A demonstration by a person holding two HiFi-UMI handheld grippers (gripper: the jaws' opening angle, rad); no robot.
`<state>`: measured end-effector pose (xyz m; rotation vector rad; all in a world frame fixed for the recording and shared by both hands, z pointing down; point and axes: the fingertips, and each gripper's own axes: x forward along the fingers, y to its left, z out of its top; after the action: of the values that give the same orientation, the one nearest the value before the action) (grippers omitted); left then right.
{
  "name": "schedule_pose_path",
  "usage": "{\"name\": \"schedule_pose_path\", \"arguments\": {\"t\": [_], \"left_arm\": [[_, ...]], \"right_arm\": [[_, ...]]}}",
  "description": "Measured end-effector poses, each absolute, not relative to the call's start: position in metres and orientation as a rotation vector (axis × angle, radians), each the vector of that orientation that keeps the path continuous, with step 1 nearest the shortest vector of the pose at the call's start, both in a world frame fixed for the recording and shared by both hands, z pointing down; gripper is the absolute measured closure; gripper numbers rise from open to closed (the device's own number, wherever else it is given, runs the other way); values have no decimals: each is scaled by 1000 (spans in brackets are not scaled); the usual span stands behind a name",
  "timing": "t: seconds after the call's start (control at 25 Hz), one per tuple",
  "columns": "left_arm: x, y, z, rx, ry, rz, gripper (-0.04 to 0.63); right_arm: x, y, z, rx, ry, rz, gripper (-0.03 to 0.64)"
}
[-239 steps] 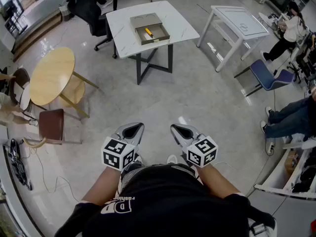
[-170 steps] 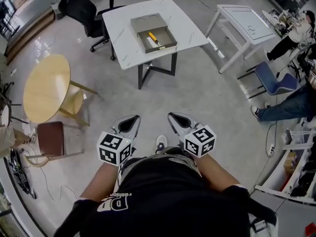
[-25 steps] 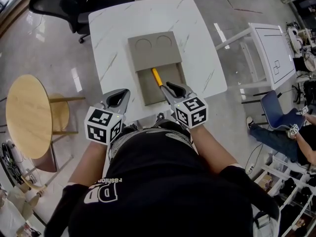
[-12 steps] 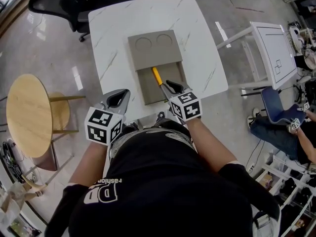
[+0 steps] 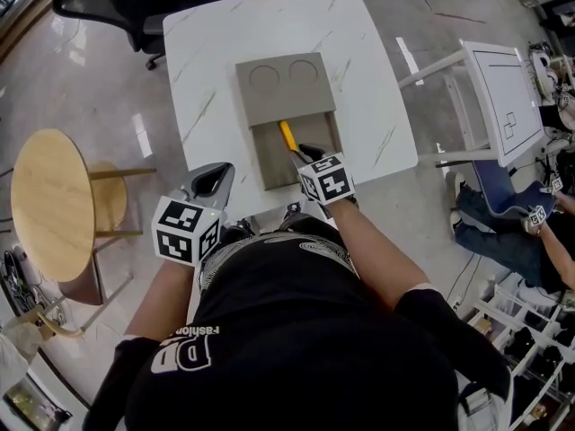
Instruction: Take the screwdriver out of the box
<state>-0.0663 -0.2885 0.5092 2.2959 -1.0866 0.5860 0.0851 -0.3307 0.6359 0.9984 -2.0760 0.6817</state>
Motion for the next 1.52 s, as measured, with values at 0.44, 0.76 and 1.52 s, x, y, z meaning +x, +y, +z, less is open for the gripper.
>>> {"name": "schedule_pose_path", "arguments": {"t": [0.44,0.76,1.52], "left_arm": [[-73,-285,512,2252,-1117,583,537],[-81,-282,513,2223,-1156,571,537],[-95,-281,514,2170,-1219,543,537]], "right_arm": [[84,-340,663,919,-2003,716,549],[88,-340,683,889,-1922,744,549],[84,-347,697,850,-1853,738,548]]}}
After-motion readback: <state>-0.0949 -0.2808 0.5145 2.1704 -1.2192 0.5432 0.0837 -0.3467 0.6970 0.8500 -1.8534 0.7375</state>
